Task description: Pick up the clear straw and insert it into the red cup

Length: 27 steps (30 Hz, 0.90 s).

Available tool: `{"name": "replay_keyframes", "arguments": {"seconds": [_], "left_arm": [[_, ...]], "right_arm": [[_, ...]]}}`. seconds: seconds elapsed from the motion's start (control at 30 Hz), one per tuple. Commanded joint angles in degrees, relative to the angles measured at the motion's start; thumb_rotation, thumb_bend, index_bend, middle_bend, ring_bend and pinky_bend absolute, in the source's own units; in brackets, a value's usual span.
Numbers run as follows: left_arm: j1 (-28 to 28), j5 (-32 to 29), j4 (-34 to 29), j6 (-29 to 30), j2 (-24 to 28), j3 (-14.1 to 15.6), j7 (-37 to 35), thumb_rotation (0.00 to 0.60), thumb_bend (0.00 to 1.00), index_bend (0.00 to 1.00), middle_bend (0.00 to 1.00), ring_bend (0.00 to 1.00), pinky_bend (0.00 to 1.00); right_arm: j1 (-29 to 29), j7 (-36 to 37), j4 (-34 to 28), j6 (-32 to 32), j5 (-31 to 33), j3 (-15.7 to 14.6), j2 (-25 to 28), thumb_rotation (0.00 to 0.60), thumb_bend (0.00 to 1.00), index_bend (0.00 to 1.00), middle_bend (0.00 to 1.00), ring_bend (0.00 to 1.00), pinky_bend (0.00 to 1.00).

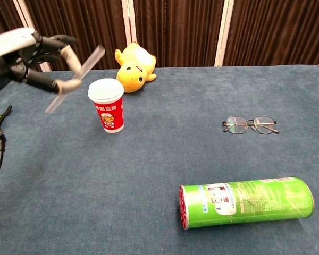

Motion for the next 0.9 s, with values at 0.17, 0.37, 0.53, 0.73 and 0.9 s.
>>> {"name": "replay_keyframes", "arguments": {"seconds": [0.17, 0.37, 0.53, 0.73, 0.9], "left_arm": [[-3.12, -4.84, -0.95, -4.69, -0.12, -5.89, -11.17, 0.600, 0.37, 0.56, 0.00, 0.00, 0.00], [-5.26, -6.27, 2.68, -4.51, -2.27, -8.92, -14.31, 0.600, 0.37, 0.56, 0.00, 0.00, 0.00], [-7.22, -8.07, 6.23, -5.42, -3.36, -11.12, -16.55, 0.600, 0.37, 0.56, 0.01, 0.00, 0.00], [-8.88, -7.96, 11.62, -6.41, -4.91, -12.23, -20.54, 0.600, 0.37, 0.56, 0.02, 0.00, 0.00], [-9.95, -7.49, 15.18, -7.50, -5.79, -11.93, -23.24, 0.600, 0.37, 0.56, 0.02, 0.00, 0.00]], "right_arm": [[0.08, 0.82, 0.12, -0.61, 0.53, 0.05, 0.04, 0.600, 0.03, 0.00, 0.00, 0.00, 0.00], [0.06, 1.91, 0.11, -1.11, 1.25, 0.28, 0.20, 0.600, 0.04, 0.00, 0.00, 0.00, 0.00], [0.04, 2.86, 0.03, -1.70, 1.85, 0.36, 0.45, 0.600, 0.03, 0.00, 0.00, 0.00, 0.00], [0.06, 3.90, -0.01, -2.39, 2.68, 0.63, 0.68, 0.600, 0.03, 0.00, 0.00, 0.00, 0.00], [0.12, 4.14, 0.03, -2.80, 2.96, 0.68, 0.71, 0.600, 0.03, 0.00, 0.00, 0.00, 0.00]]}}
